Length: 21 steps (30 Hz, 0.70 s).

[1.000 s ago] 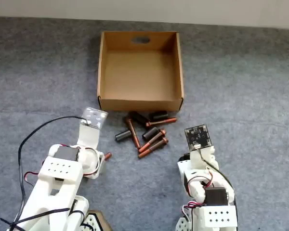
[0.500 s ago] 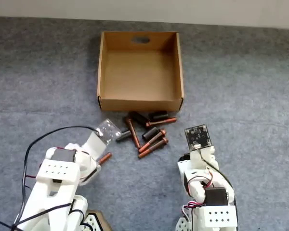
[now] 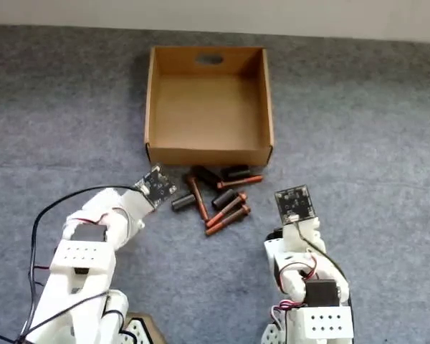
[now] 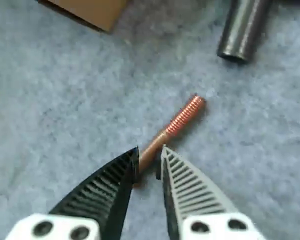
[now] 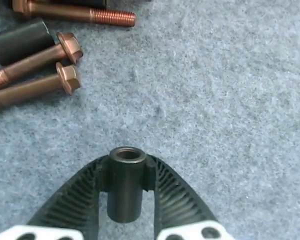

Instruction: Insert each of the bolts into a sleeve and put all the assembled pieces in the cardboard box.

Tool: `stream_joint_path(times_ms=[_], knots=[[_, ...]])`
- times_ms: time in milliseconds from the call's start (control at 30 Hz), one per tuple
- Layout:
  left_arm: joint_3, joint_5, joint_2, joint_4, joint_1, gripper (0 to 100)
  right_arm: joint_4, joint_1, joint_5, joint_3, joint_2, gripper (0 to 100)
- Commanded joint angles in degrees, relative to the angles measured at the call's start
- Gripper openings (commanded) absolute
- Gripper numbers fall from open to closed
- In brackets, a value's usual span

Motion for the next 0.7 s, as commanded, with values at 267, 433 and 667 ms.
stream_joint_path(times_ms=[267, 433, 667], knots=[[0.4, 11.87, -0.75, -9.76, -0.57, 11, -1.01, 0.66, -0.26, 2.33, -0.57, 0.6], [-1.19, 42.64, -0.31, -7.65, -0.4, 22, -1.1, 0.66, -0.18, 2.33, -0.57, 0.6], [-9.19, 54.68, -0.22, 9.05, -1.27, 25, -1.1, 0.57, -0.18, 2.33, -0.57, 0.6]])
